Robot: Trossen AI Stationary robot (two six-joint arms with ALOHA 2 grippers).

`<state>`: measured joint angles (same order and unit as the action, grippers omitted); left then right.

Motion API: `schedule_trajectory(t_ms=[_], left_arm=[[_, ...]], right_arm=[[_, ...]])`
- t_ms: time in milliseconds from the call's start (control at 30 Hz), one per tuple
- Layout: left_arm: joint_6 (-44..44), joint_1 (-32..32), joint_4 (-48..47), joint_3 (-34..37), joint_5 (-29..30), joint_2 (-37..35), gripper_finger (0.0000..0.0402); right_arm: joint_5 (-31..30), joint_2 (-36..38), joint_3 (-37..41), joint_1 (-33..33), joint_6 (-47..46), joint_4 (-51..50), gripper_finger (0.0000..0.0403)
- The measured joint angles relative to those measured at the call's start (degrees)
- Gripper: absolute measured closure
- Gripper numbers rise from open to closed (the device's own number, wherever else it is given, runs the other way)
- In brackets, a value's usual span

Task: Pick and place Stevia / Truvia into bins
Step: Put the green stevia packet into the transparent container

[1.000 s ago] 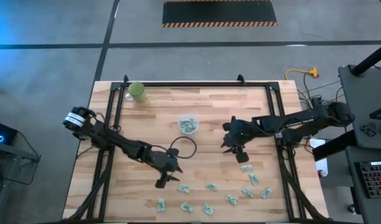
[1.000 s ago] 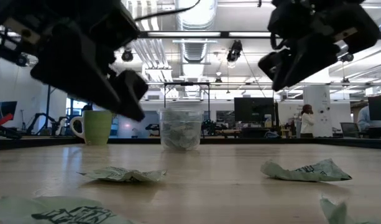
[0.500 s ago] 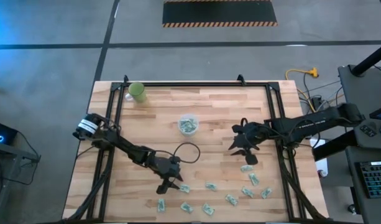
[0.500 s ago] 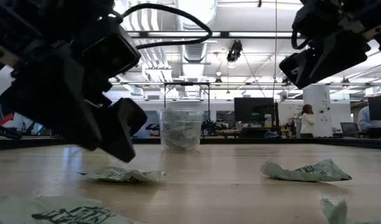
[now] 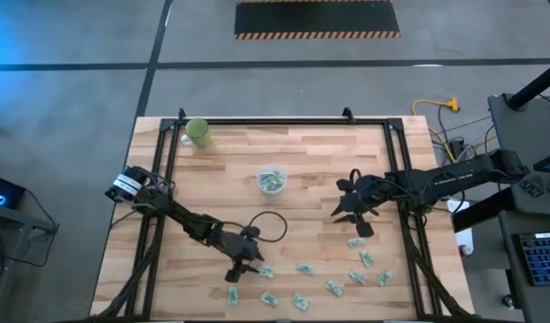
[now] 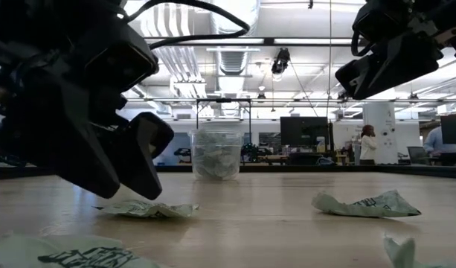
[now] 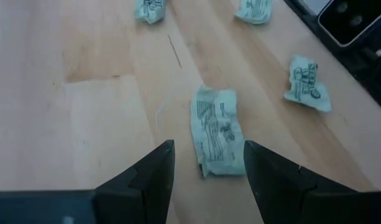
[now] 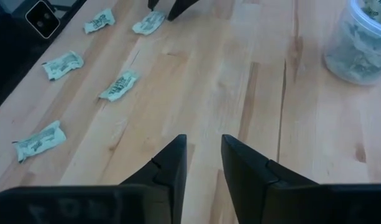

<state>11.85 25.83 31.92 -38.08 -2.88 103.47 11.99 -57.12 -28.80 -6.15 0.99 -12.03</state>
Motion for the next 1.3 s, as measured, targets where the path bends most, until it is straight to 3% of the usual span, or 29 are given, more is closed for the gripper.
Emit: schedule_trajectory(t_ms=[400, 833, 1133, 1300], left_arm=[[-0.89, 0.81, 0.73, 0.08, 0.6, 1.82, 0.0239], [-0.62, 0.77, 0.26, 0.15, 0.24, 1.8, 0.0395], [-0.23, 0.81, 0.22, 0.1, -0.06, 1.82, 0.0376], [-0.22, 0.82, 0.2, 0.1, 0.76, 1.81, 0.0397]], right_arm=[[0.0, 0.0, 0.01, 0.0, 0.02, 0.28, 0.0321], [0.0, 0.0, 0.0, 0.0, 0.02, 0.37, 0.0331], [0.0, 0.0, 0.0, 0.0, -0.61, 0.37, 0.0331], [0.0, -0.02, 0.0, 0.0, -0.81, 0.37, 0.0334]])
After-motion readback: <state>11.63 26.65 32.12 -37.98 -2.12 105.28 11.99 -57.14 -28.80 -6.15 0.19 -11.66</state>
